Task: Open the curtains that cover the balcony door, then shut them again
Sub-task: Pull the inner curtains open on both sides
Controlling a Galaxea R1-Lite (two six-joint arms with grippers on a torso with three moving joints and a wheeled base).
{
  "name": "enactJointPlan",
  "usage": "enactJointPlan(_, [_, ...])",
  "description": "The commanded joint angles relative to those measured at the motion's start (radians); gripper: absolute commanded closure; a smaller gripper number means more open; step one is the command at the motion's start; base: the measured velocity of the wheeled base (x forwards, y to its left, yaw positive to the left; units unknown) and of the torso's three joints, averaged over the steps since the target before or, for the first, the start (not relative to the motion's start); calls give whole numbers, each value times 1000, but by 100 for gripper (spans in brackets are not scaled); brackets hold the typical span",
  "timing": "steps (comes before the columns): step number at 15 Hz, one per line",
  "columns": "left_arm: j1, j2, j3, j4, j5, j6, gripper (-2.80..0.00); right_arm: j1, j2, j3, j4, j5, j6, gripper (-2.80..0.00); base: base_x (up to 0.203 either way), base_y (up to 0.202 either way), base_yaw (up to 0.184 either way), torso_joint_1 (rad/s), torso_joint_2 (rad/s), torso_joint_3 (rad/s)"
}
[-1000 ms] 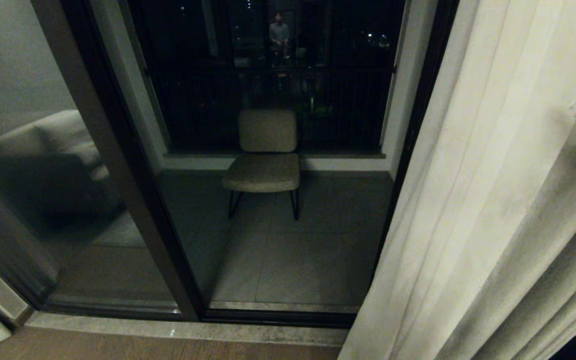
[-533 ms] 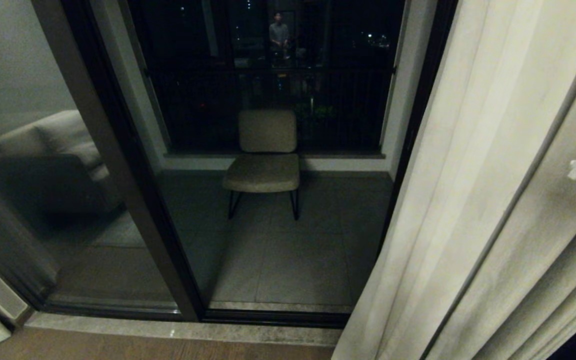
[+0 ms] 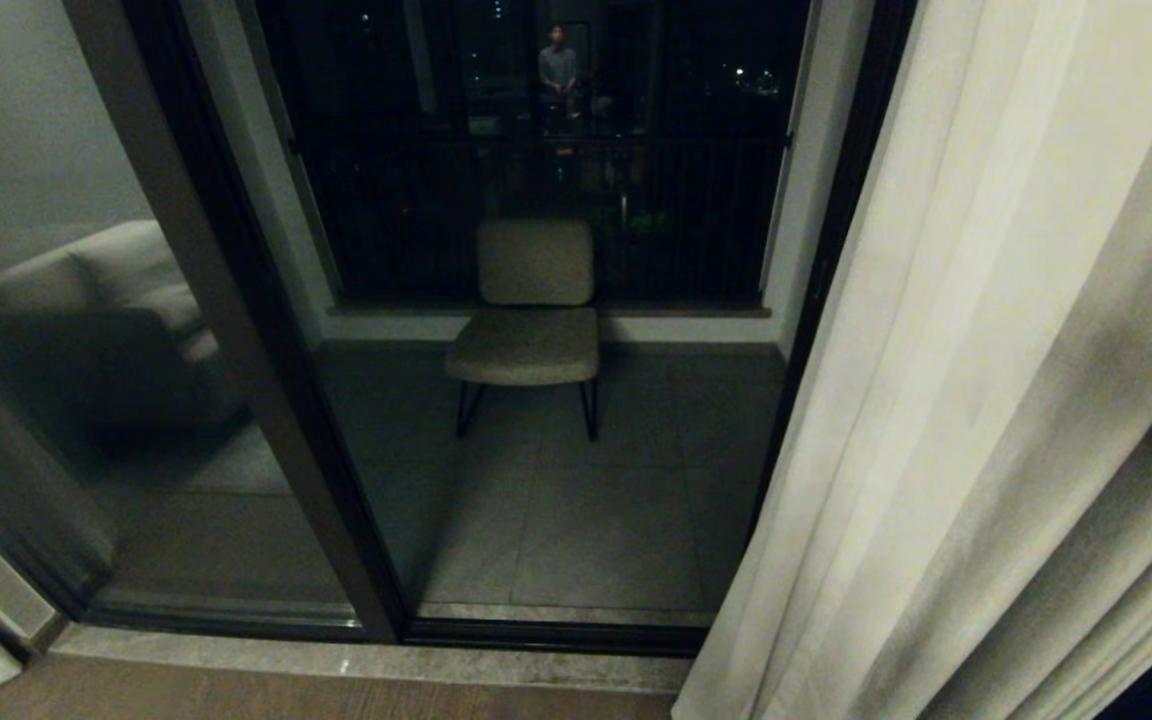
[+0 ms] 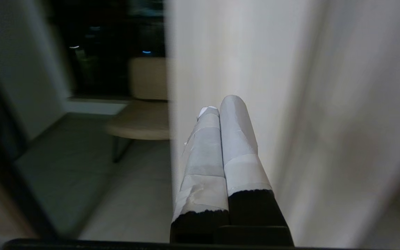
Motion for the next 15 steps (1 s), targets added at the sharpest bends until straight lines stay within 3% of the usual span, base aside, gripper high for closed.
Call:
enactJointPlan(1, [0,0,-1,0,0,-1,0,78,115,-90,-1,-1,-20,0,0,0,0,0,0,0])
enactJointPlan(7, [0,0,0,0,0,-1,0,202,474,-373,-65,-105,-42,0,0,0,0,0,0,0])
enactJointPlan(12, [0,0,-1,0,0,-1,0,204,661,-544,-82,-124,-41,0,0,0,0,0,0,0])
enactJointPlan(15, [0,0,-1,0,0,-1,0,169,765,-628,-113,-193,-43,0,0,0,0,0,0,0])
